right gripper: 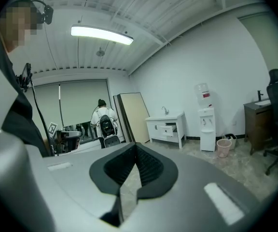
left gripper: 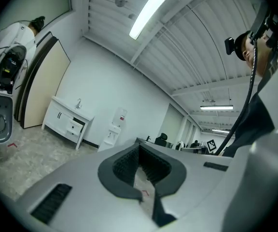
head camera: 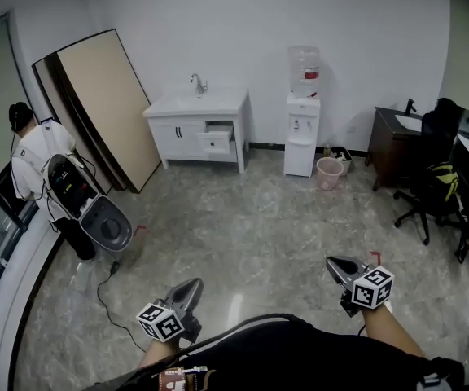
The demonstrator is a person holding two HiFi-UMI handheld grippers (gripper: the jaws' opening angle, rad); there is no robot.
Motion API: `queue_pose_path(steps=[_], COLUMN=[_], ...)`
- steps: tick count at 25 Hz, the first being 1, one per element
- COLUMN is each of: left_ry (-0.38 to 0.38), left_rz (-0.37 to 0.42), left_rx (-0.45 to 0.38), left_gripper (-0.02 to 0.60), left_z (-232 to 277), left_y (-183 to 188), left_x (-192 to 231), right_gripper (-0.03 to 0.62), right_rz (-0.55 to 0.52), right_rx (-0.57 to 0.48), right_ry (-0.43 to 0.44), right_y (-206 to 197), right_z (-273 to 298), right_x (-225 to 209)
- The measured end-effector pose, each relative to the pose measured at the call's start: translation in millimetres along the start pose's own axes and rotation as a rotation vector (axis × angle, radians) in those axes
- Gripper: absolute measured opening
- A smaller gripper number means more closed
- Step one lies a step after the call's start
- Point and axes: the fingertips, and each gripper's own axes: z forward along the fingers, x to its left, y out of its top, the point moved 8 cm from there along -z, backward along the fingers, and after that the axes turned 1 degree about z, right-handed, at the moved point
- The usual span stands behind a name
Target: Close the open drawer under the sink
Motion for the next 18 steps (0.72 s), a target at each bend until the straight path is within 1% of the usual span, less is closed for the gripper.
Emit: queue_pose_path(steps=[3,7,12,16,18], left_ry=[-0.016,-0.001,0.035,0.078,0.103], left_rz=[0.005,-0.024,-0.039,-0.034,-0.023], left_rx=[0.006,0.012,0.019,0.011,-0.014], left_gripper=[-0.008,-0.008,-0.008,-0.008,-0.008], left_z=[14.6,28.9,58.0,94.6,123.5], left_y=[18.6,24.3,24.3,29.6,36.9], left_x=[29.8,61.7,90.5,105.3,109.1], right_gripper=[0.002,0.002,0.002,0.002,0.002], right_rz=[0.001,0.013,0.042,0.029,0.014], right_rx=[0.013,0.034,0.029,0.047,0.056], right_ry=[-0.004,-0.013,-0.009,0.055,0.086], right_y=[7.1,12.6,19.2,30.3,41.6], right_z=[31.6,61.4,101.0,139.4,158.0], right_x=[0.7,-15.3,-57.8,-96.9,-128.7])
